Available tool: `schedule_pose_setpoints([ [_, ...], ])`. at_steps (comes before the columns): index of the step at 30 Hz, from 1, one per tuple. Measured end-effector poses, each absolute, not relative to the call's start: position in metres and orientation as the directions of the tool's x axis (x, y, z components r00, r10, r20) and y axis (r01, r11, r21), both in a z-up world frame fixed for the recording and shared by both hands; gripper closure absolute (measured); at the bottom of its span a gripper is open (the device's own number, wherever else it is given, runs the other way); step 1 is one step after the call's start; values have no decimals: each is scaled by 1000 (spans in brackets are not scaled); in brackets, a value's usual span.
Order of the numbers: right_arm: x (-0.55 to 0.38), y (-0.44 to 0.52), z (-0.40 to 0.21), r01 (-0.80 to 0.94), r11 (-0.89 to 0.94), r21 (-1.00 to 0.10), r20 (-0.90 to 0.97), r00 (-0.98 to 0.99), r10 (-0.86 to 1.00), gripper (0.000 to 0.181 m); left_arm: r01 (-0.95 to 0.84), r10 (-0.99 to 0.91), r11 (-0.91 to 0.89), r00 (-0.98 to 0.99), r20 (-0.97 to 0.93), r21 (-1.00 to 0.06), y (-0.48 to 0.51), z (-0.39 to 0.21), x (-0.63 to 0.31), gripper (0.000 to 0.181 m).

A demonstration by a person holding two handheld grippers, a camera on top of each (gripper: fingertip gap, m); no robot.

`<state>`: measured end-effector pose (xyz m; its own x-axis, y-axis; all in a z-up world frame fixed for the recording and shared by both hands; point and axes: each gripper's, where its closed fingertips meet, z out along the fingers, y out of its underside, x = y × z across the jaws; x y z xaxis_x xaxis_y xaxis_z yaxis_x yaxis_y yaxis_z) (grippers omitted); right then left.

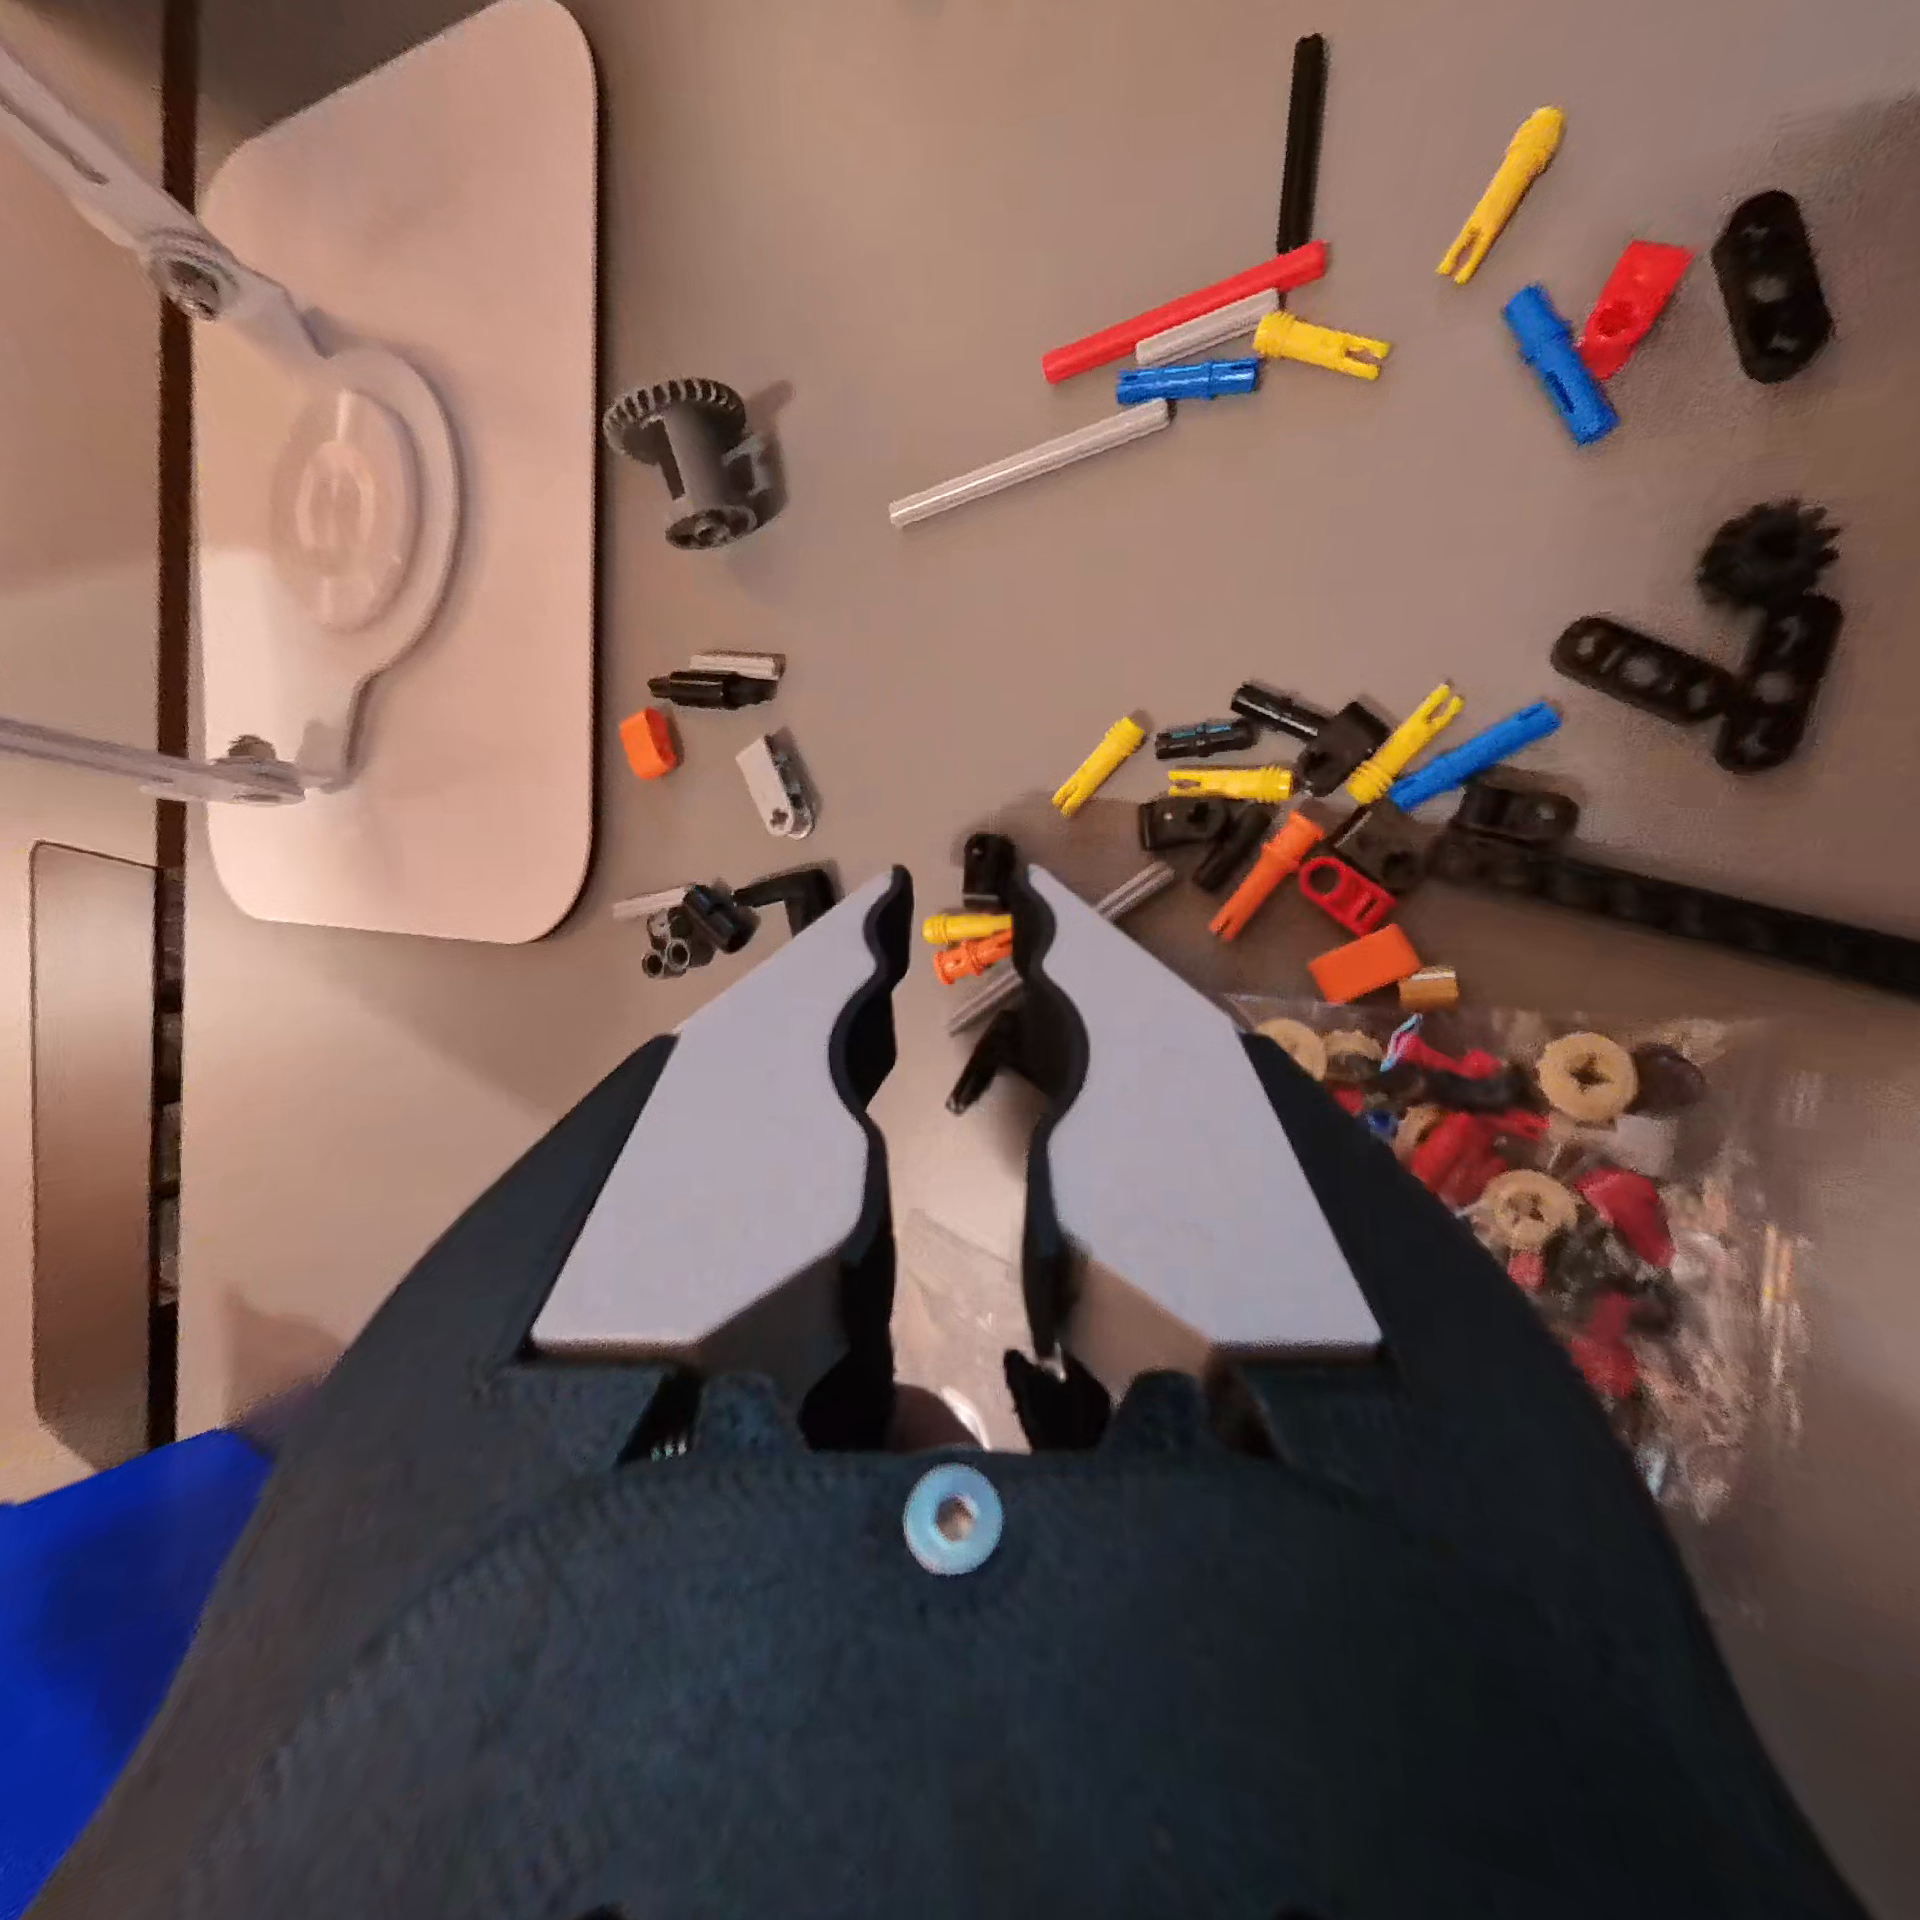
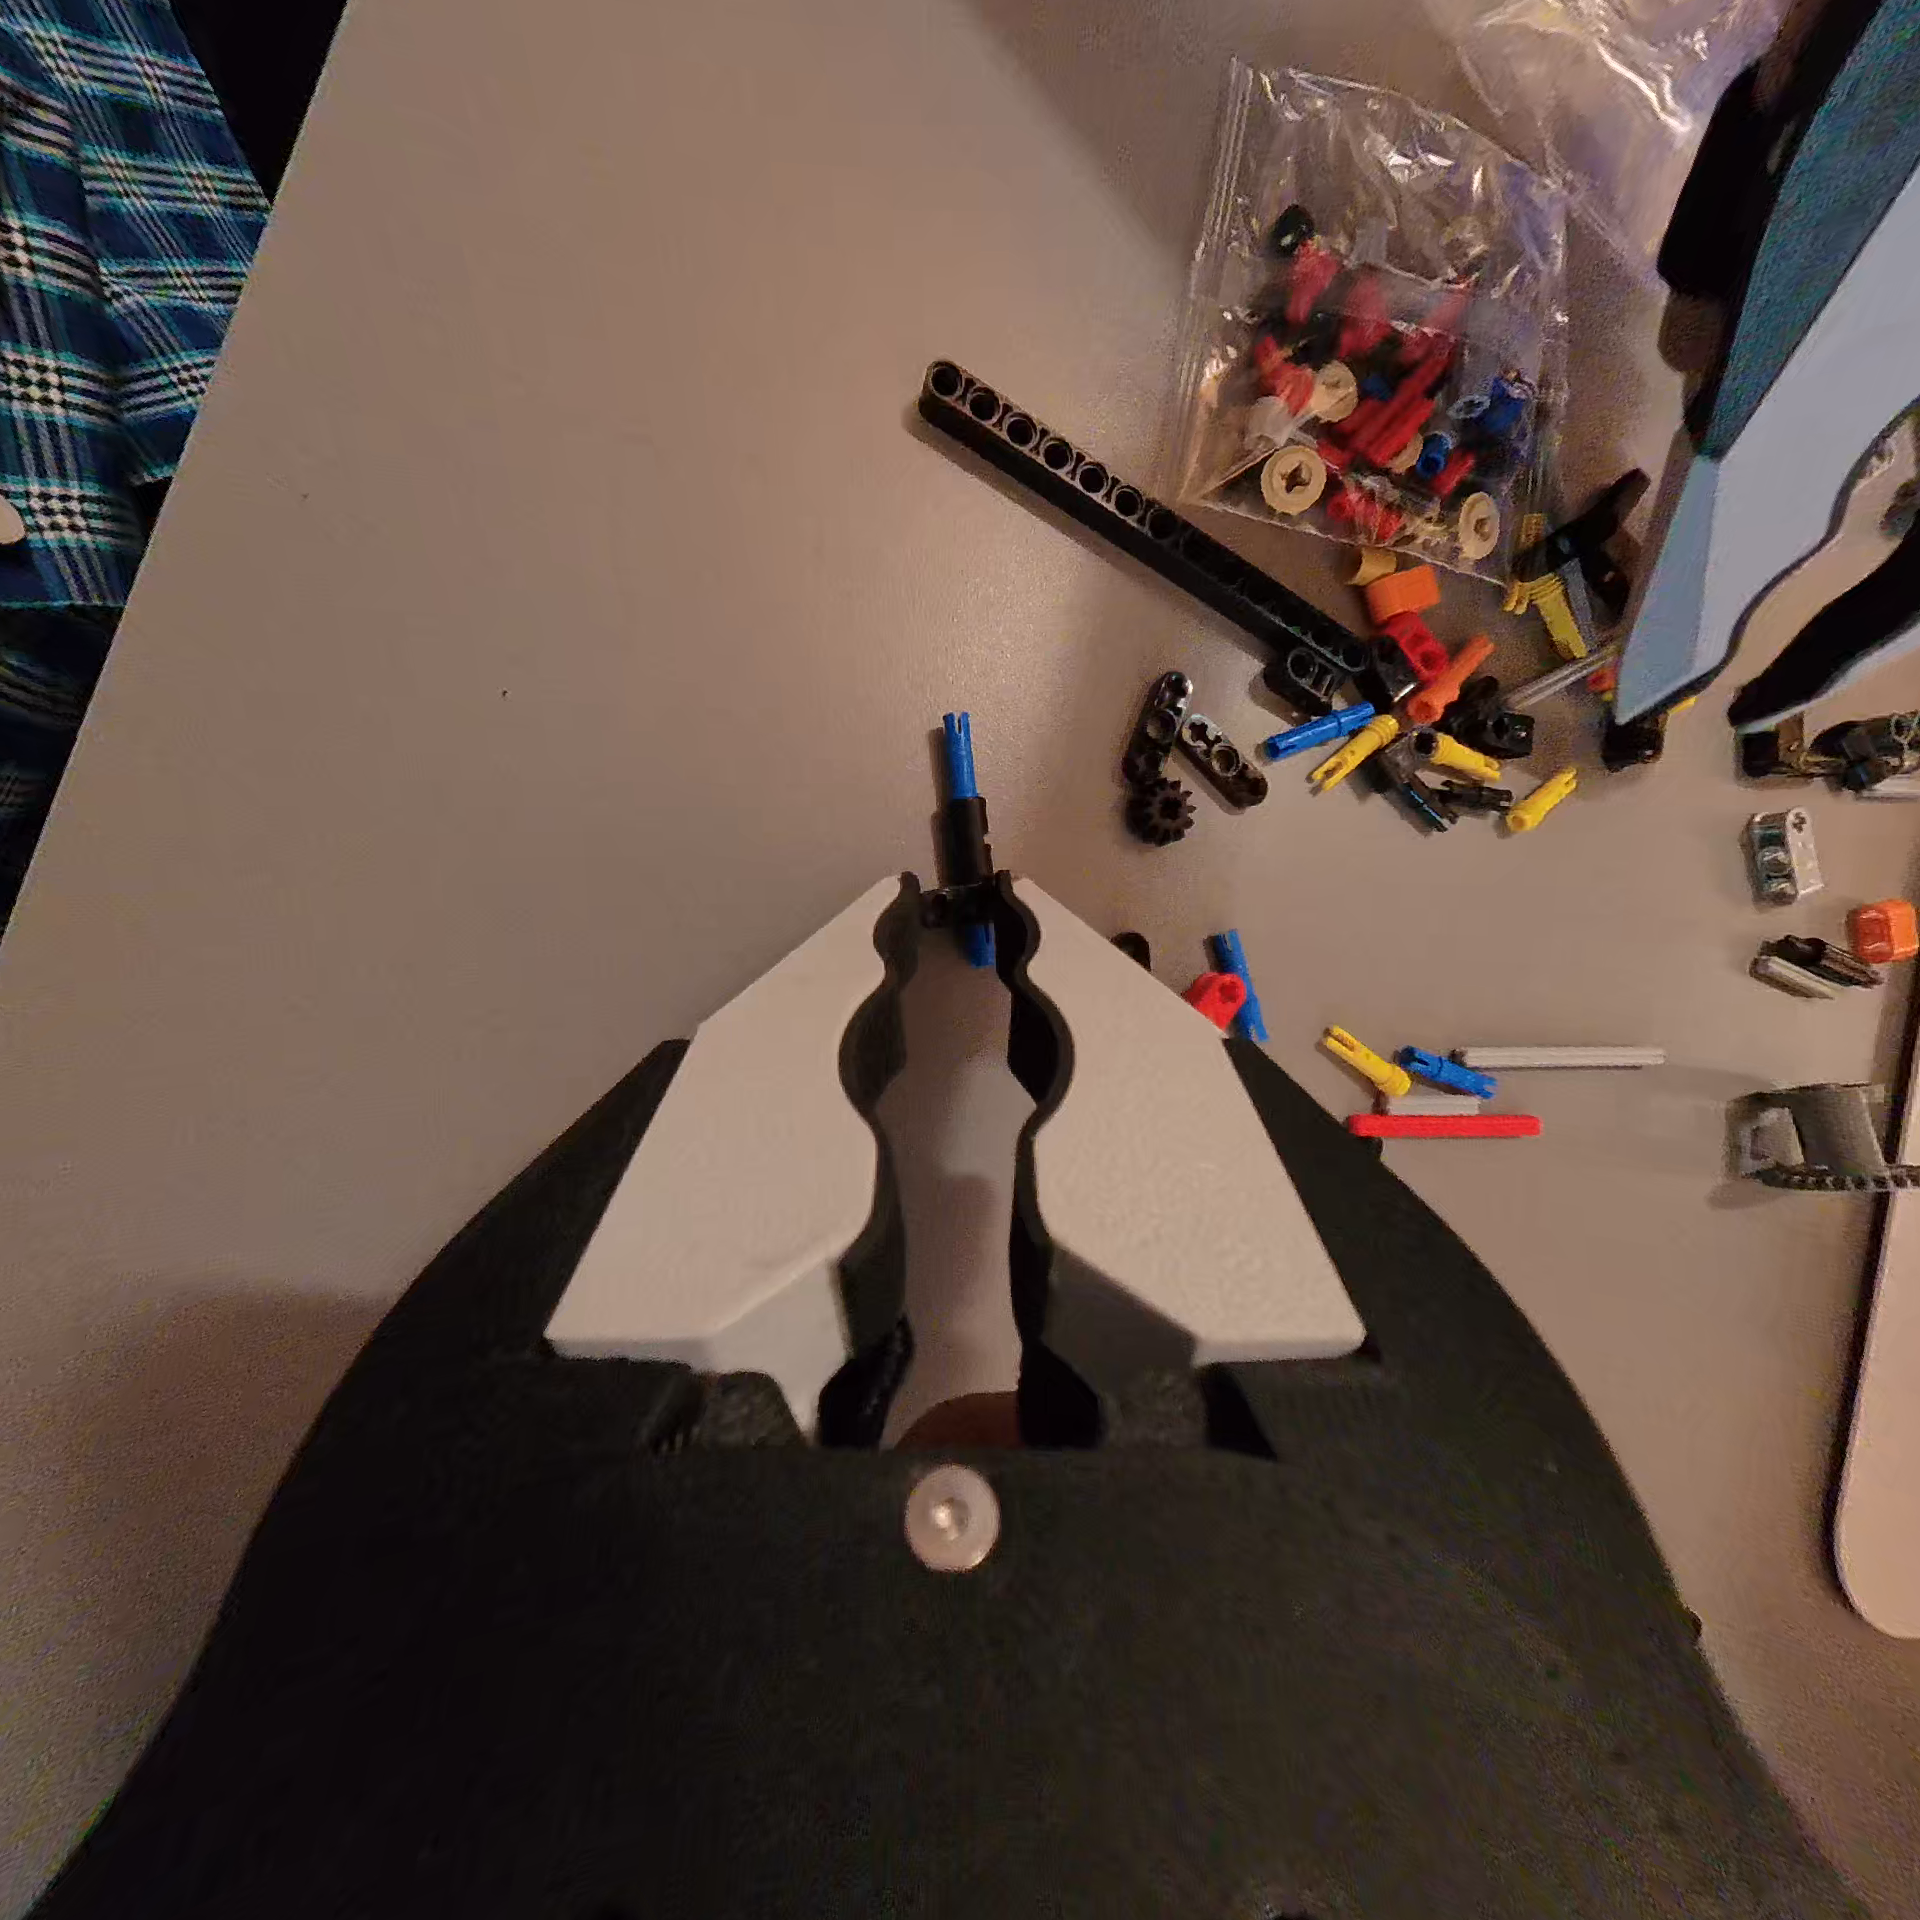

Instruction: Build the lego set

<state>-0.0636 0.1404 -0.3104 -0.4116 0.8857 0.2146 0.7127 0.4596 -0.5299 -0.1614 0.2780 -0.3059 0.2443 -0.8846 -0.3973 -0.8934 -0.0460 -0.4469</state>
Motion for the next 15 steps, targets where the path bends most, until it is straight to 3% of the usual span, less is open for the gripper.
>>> schedule_pose_setpoints([
  [1,-63,140,-310,712,460,-530,215,-412,885,170,-897,-887,-55,246,-391,-439,280,-309,-161,166],
  [8,-63,141,-310,707,459,-539,214,-412,886,170,-895,-887,-91,271,-372,-437,284,-312,-157,176],
  [15,-62,142,-310,711,423,-562,178,-396,901,170,-825,-836,-188,420,-355,-533,236,-271,-147,177],
])
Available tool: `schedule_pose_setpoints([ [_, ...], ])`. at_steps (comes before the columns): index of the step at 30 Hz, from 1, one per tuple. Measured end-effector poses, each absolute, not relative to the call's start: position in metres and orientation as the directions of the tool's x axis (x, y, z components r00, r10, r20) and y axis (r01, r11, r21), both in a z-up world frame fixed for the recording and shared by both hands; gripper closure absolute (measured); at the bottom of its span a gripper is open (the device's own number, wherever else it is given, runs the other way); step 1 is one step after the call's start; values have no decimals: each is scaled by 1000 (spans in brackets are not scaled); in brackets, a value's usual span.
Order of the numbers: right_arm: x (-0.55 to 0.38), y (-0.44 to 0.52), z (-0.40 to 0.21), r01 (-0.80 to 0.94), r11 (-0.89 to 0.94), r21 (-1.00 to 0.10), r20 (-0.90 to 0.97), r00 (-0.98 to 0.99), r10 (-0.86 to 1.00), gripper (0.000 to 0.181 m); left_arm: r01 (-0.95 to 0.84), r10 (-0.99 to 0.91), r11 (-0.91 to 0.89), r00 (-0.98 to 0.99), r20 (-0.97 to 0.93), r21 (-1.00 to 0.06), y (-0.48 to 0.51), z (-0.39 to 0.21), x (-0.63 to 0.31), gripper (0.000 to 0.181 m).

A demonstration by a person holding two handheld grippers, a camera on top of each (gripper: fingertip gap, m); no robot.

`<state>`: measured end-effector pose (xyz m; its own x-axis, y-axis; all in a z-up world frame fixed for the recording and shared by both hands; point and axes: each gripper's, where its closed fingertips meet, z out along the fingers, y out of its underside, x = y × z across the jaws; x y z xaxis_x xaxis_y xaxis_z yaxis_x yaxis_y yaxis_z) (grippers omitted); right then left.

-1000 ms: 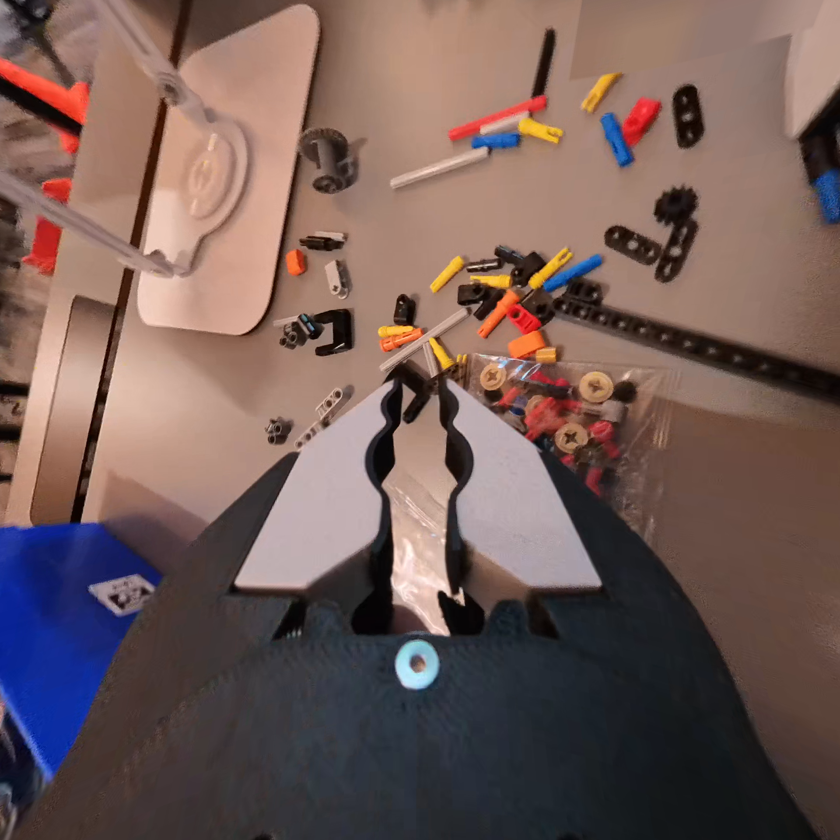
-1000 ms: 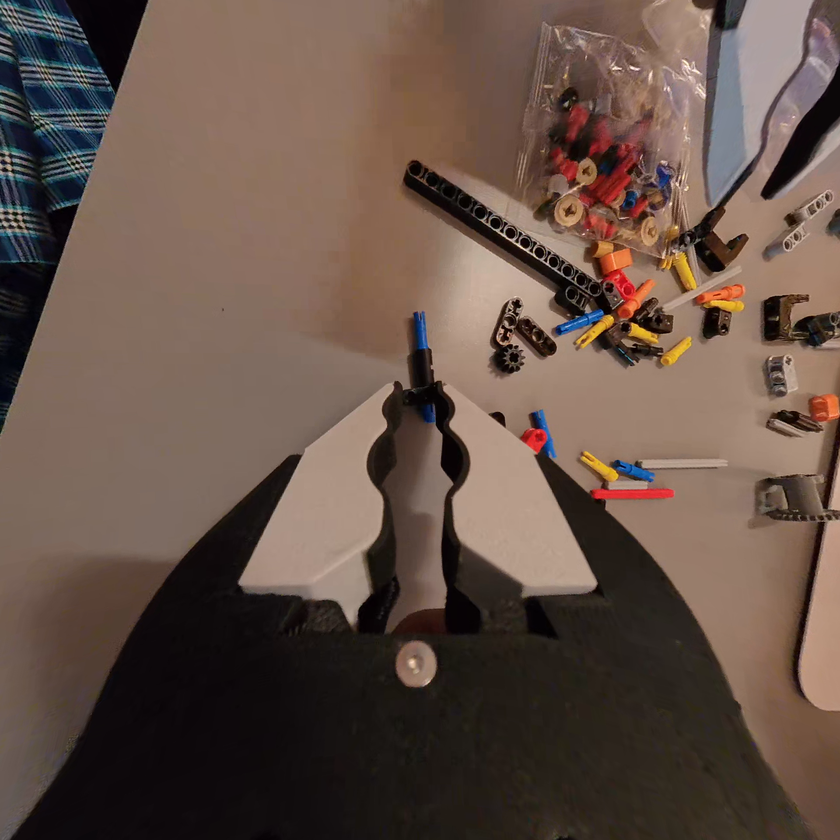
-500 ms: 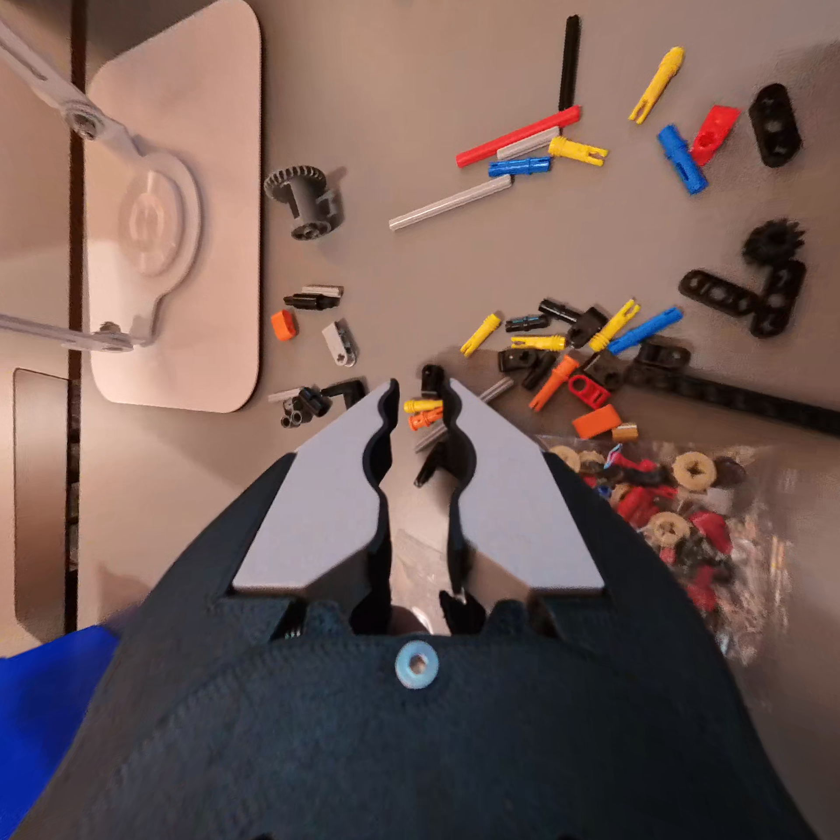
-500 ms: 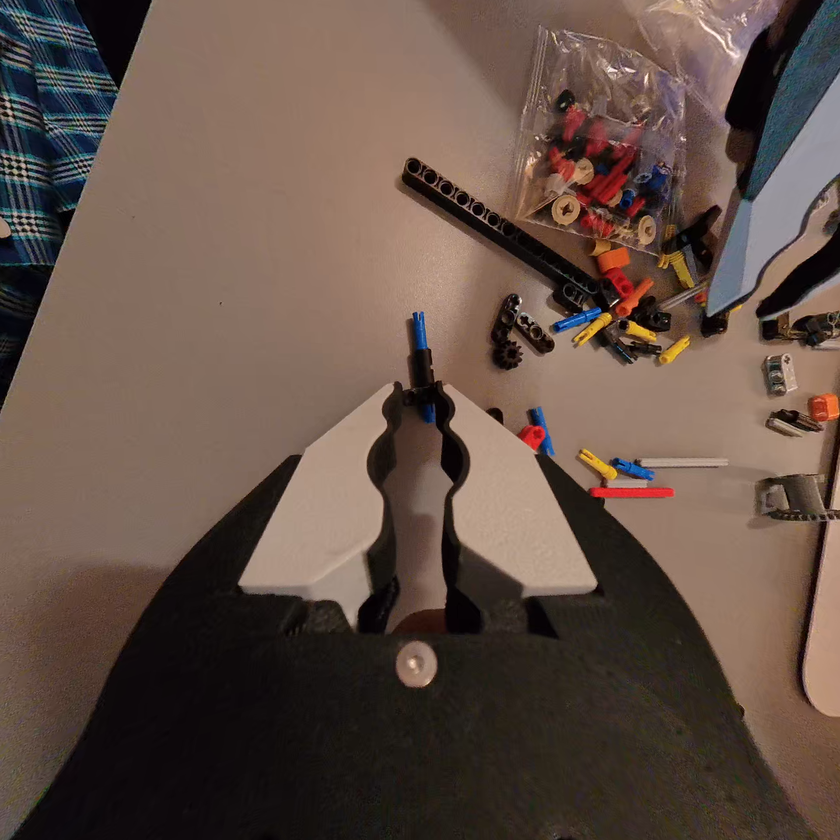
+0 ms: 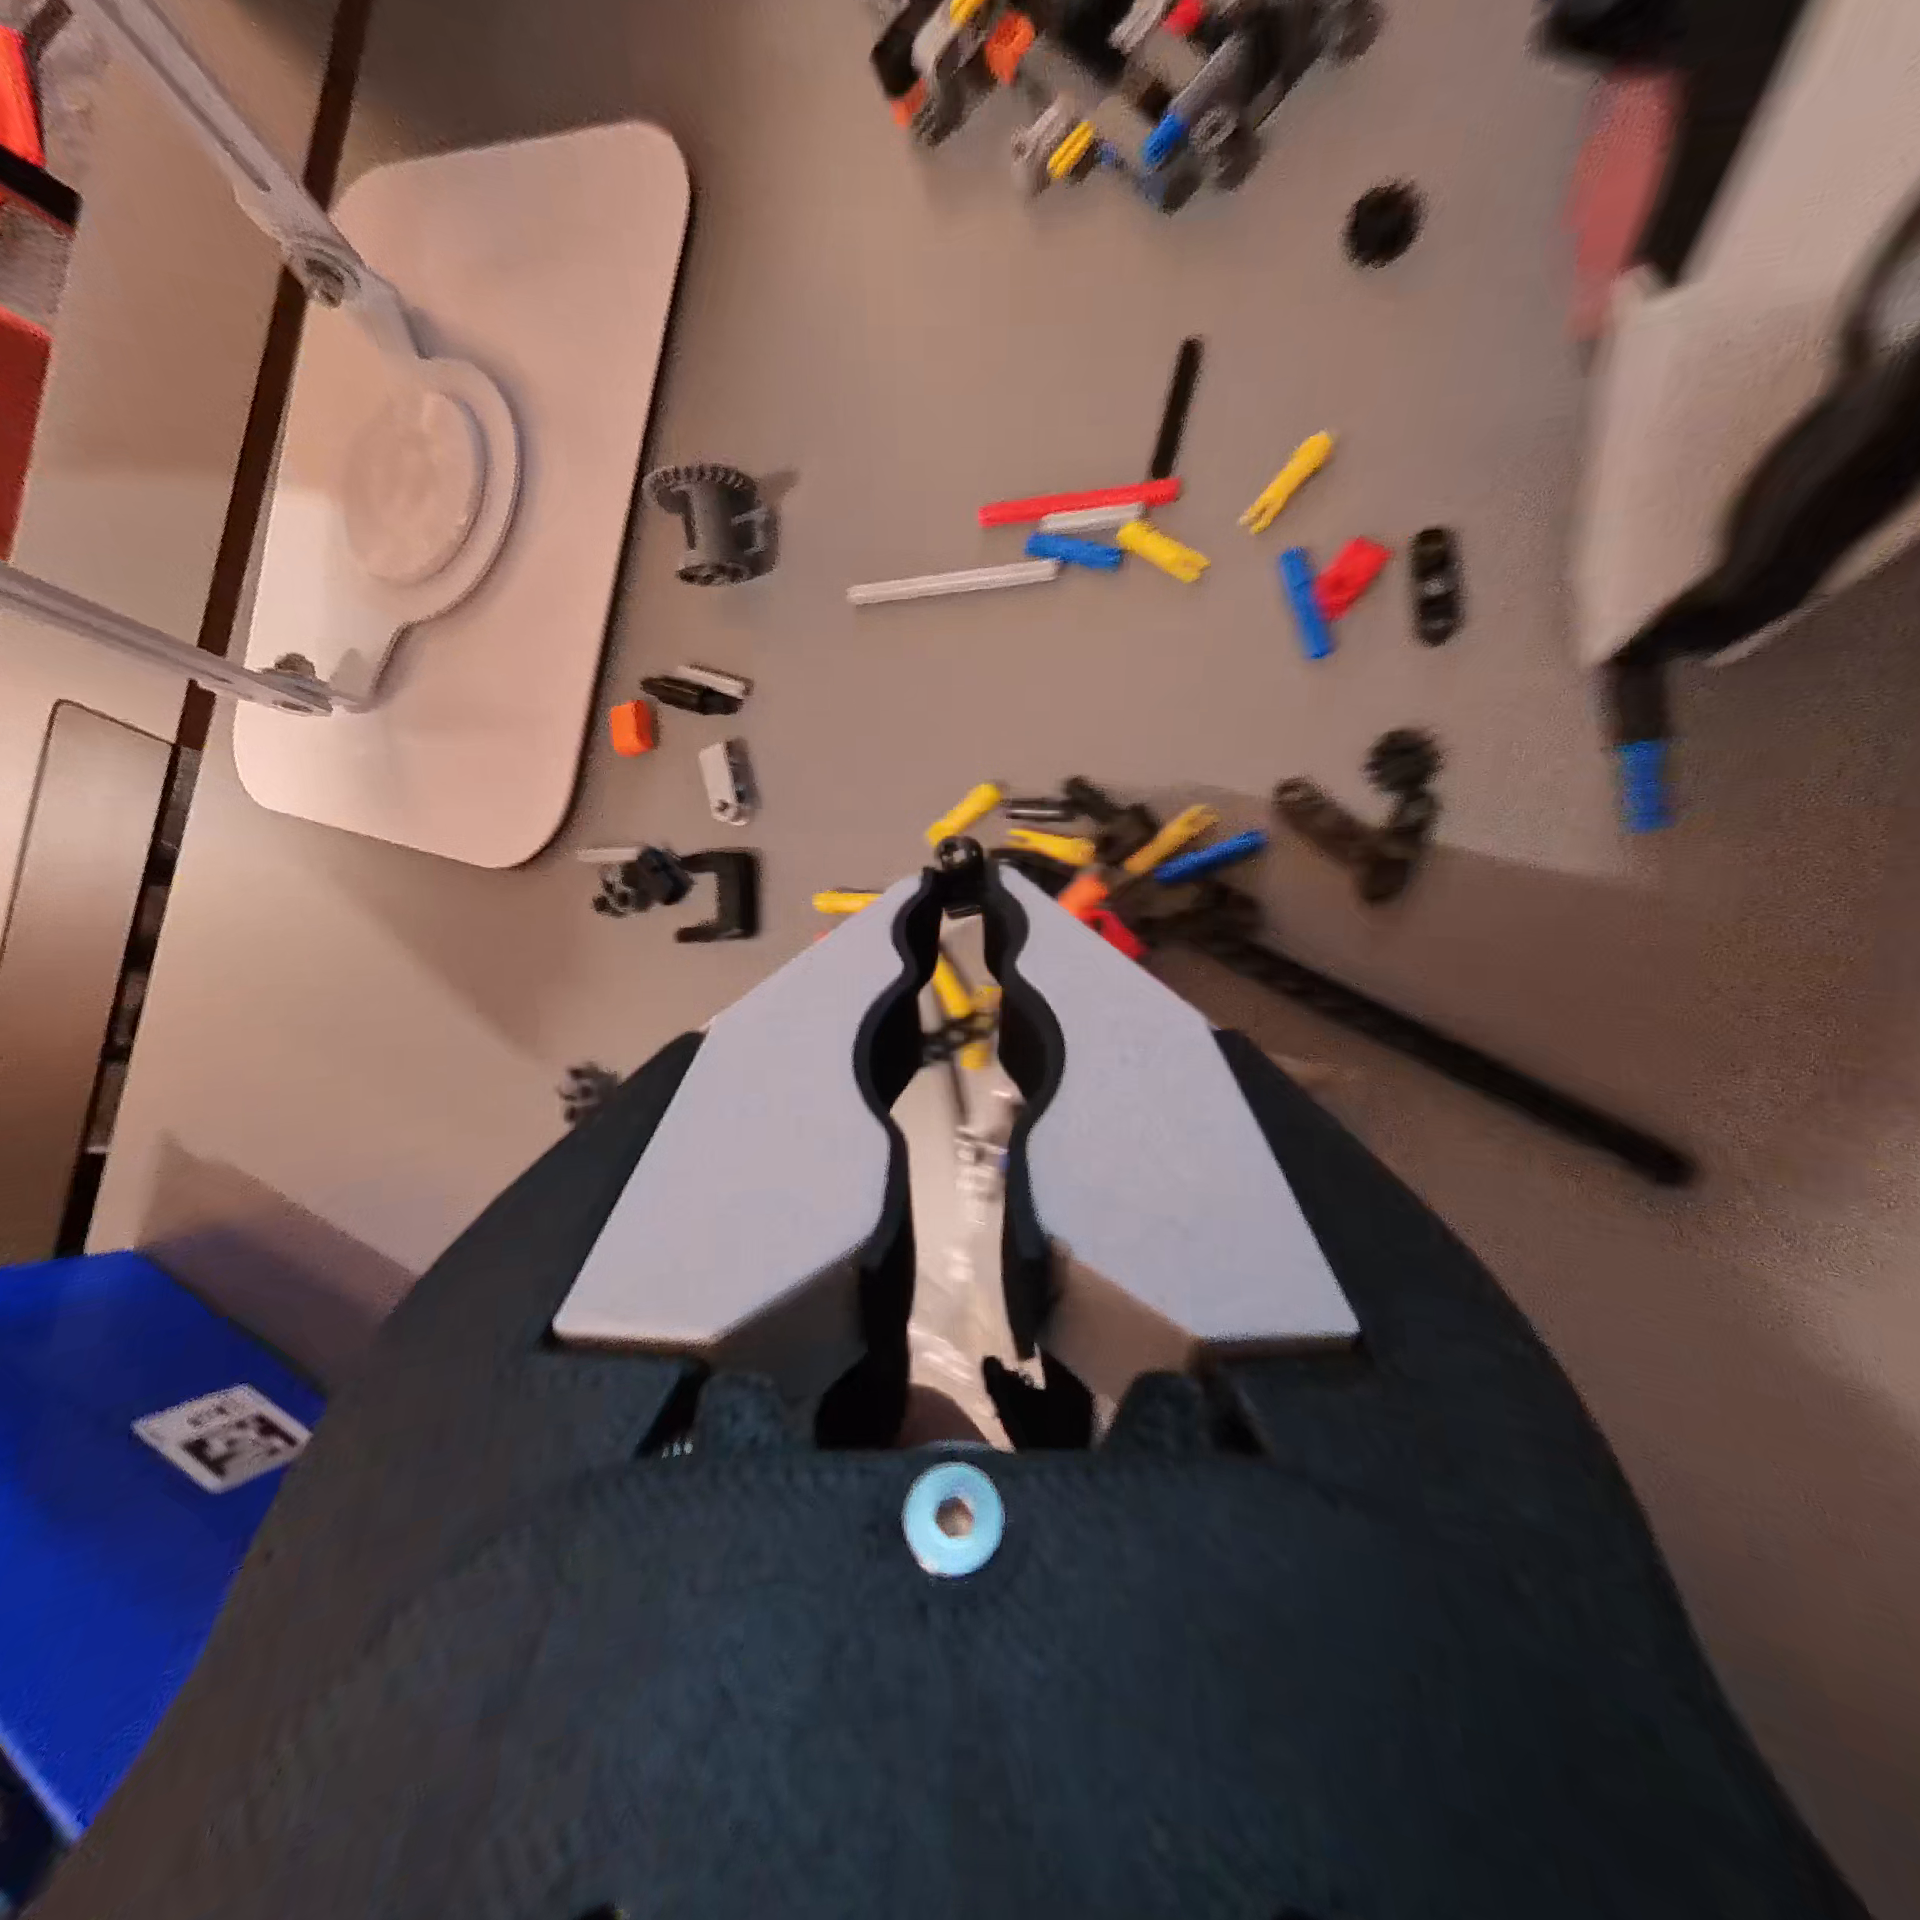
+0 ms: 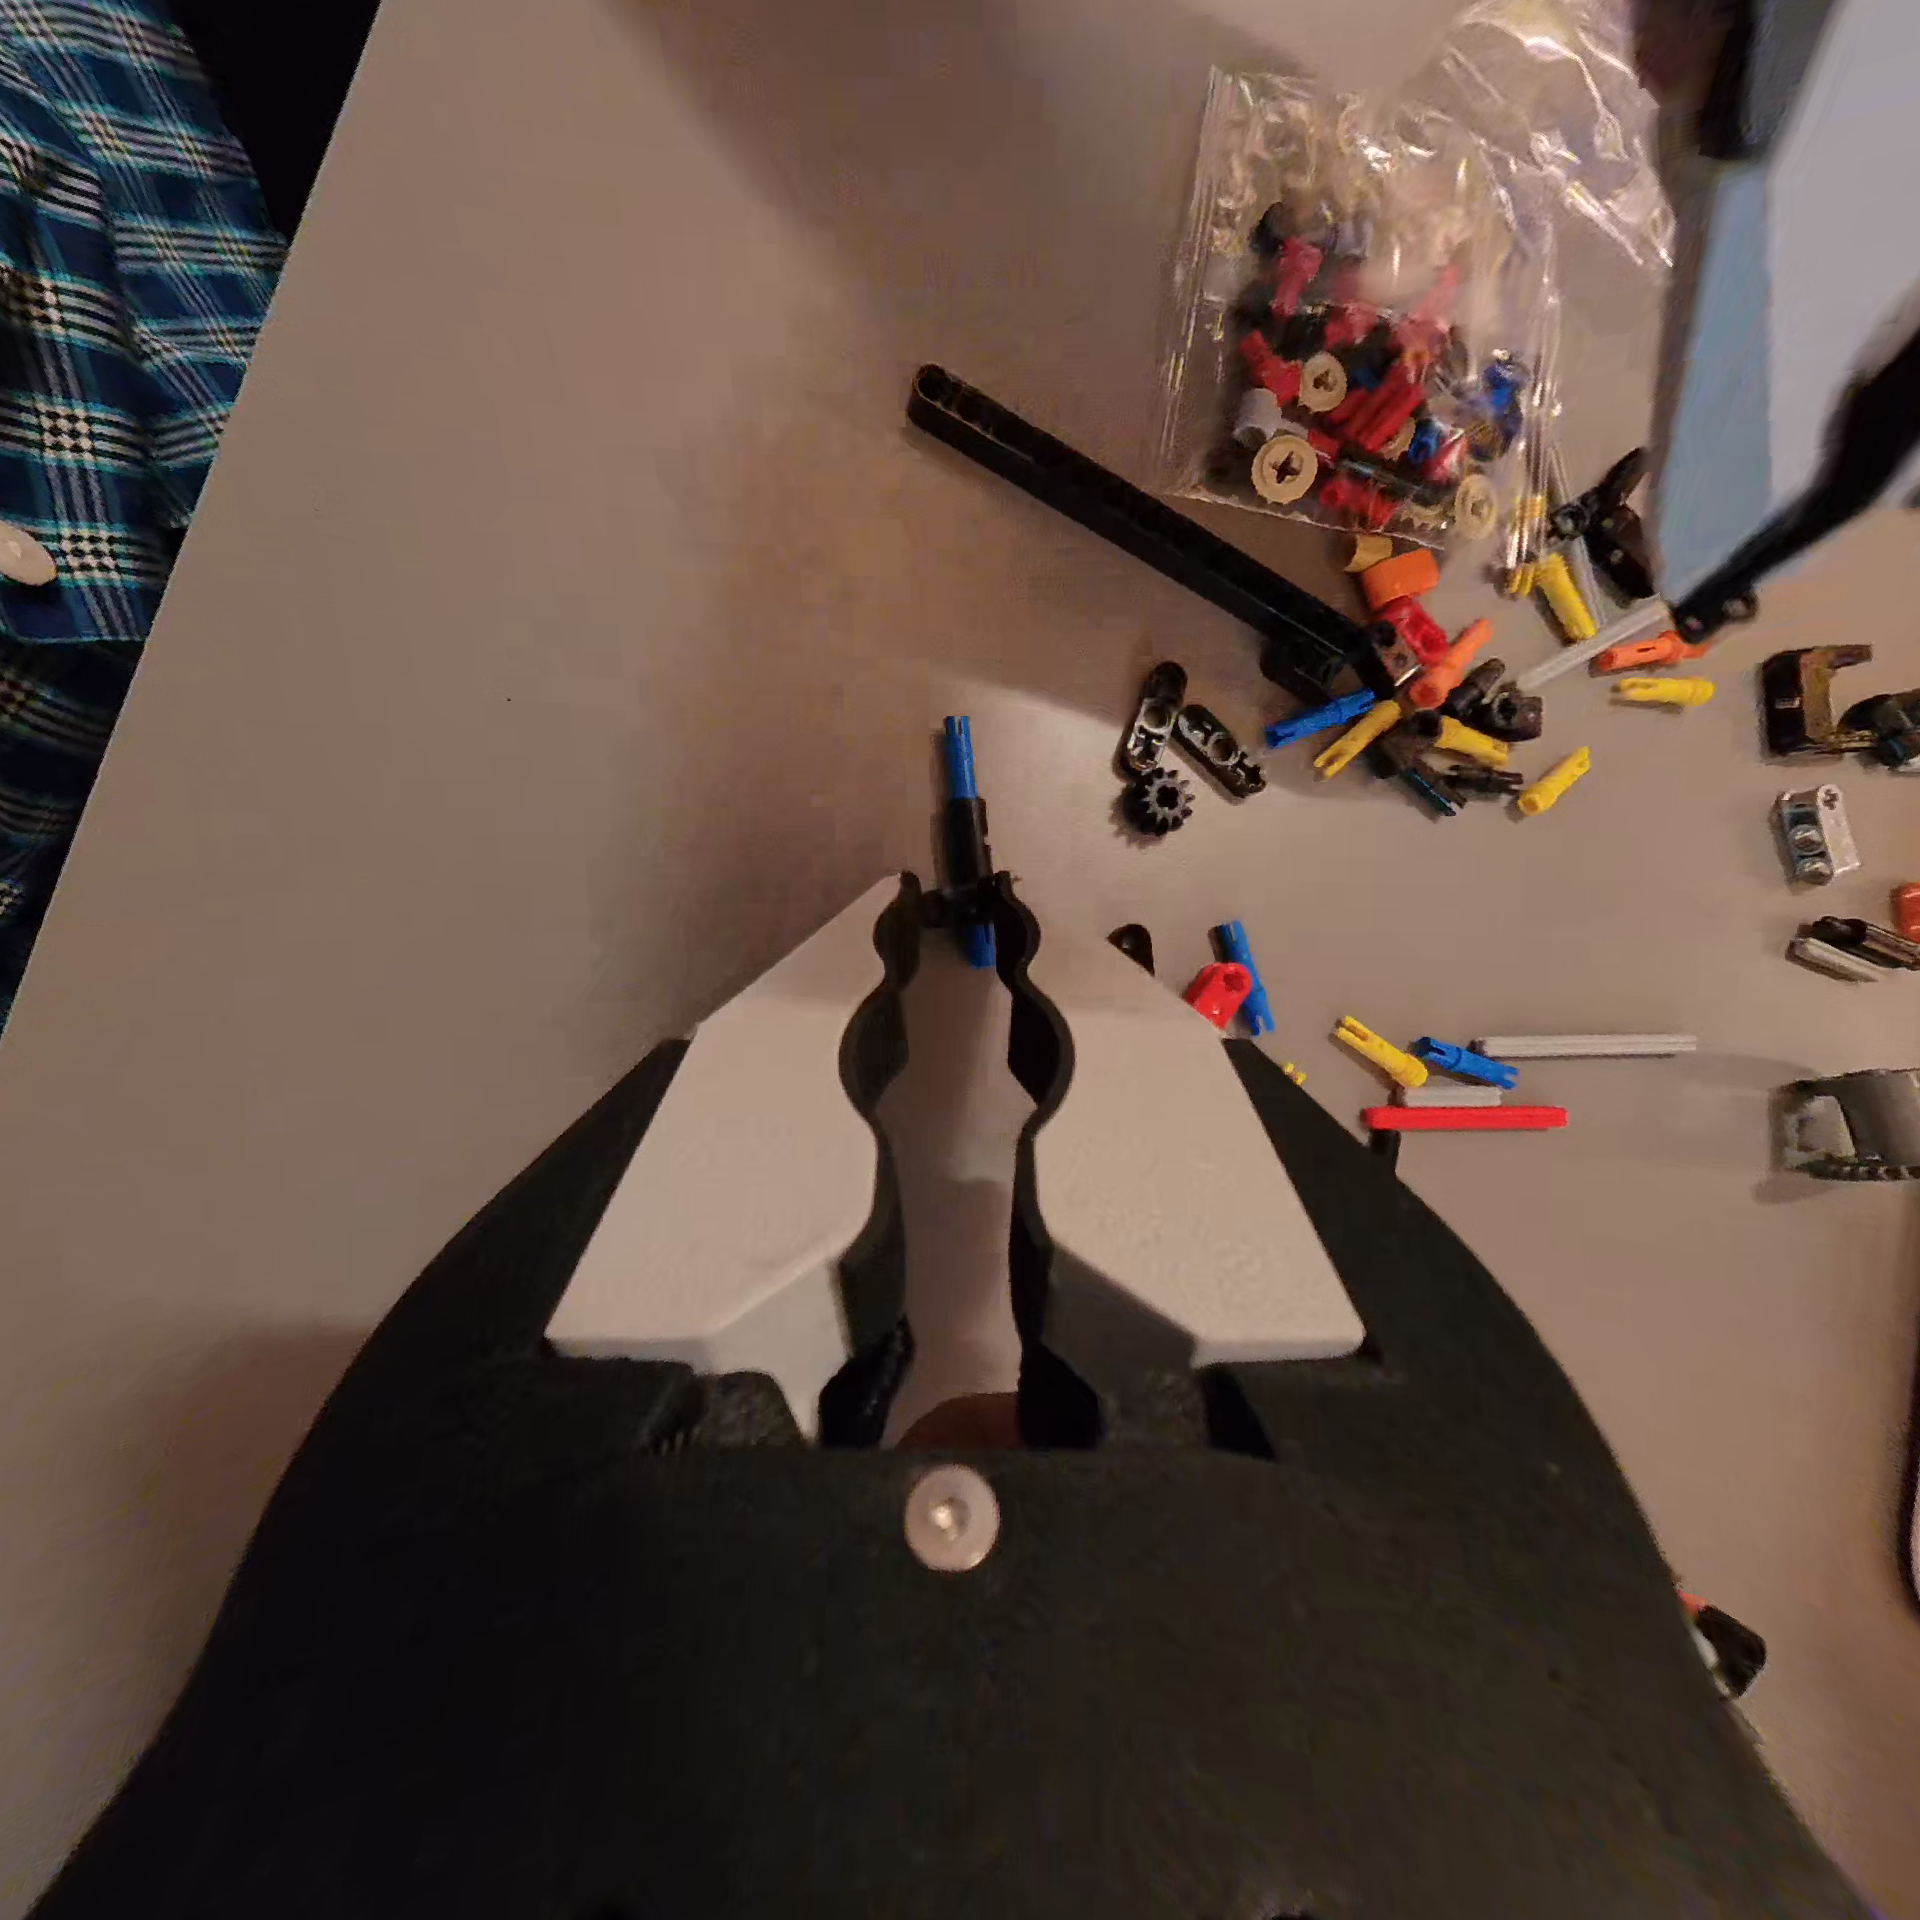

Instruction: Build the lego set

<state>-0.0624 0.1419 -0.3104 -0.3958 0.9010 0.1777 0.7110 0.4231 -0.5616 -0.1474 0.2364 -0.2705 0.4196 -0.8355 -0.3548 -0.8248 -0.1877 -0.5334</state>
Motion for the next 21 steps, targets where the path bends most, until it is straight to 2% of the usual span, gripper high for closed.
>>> schedule_pose_setpoints([
  [7,-62,143,-311,711,422,-562,176,-396,901,171,-742,-813,-286,522,-256,-606,149,-279,-108,176],
  [13,-62,143,-311,711,417,-567,177,-389,904,170,-713,-791,-341,570,-223,-612,131,-302,-101,175],
  [21,-63,144,-312,707,436,-557,194,-399,896,170,-695,-775,-348,591,-223,-629,129,-306,-102,161],
])
